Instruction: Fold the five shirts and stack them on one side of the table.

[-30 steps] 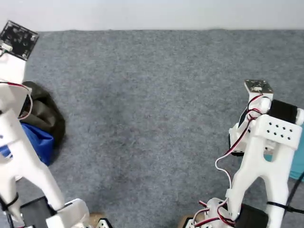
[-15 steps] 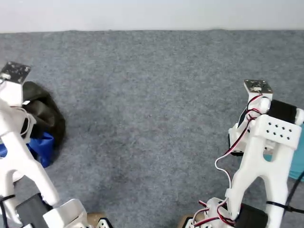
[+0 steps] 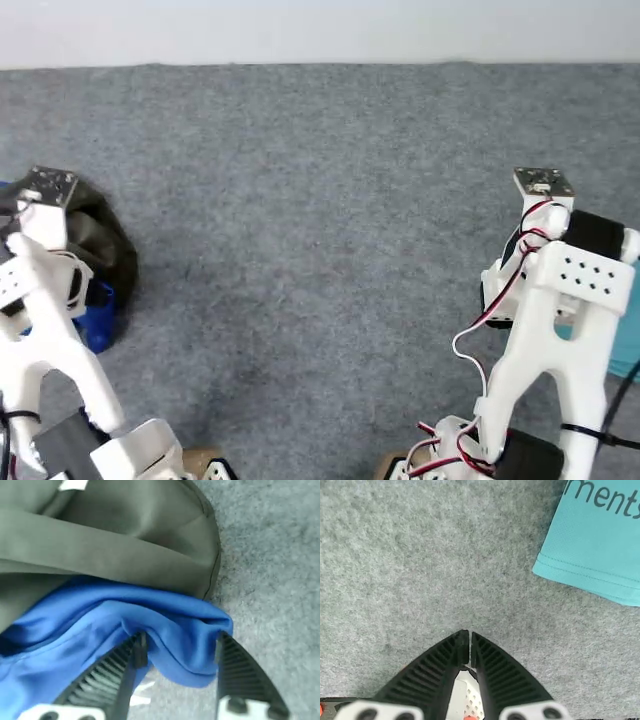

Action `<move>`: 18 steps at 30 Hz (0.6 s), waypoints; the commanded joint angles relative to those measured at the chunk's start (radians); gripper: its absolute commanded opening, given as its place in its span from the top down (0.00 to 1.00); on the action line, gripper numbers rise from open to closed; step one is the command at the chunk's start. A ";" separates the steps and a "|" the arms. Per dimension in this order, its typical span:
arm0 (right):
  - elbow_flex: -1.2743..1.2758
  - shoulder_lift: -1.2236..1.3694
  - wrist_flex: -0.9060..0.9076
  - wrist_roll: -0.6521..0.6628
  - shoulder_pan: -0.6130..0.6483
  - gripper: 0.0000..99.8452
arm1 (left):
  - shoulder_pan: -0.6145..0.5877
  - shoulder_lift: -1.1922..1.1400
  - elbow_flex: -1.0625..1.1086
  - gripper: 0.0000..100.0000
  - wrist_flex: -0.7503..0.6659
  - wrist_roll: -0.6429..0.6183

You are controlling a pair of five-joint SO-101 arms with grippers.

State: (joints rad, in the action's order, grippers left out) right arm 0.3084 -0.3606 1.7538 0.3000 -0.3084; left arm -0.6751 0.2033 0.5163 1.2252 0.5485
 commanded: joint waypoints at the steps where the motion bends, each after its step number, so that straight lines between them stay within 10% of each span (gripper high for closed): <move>1: -0.005 -0.035 0.044 -0.011 0.010 0.99 | -0.003 0.003 0.058 0.78 -0.107 -0.048; 9: -0.005 -0.036 0.044 -0.011 0.008 0.99 | 0.014 0.015 0.036 0.99 -0.132 -0.075; 18: -0.005 -0.036 0.044 -0.011 0.007 0.99 | 0.012 0.015 -0.495 0.99 0.216 -0.092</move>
State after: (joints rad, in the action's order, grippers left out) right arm 0.3084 -0.3606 1.7553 0.3000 -0.3084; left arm -0.6674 0.2018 0.2585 1.3479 0.4749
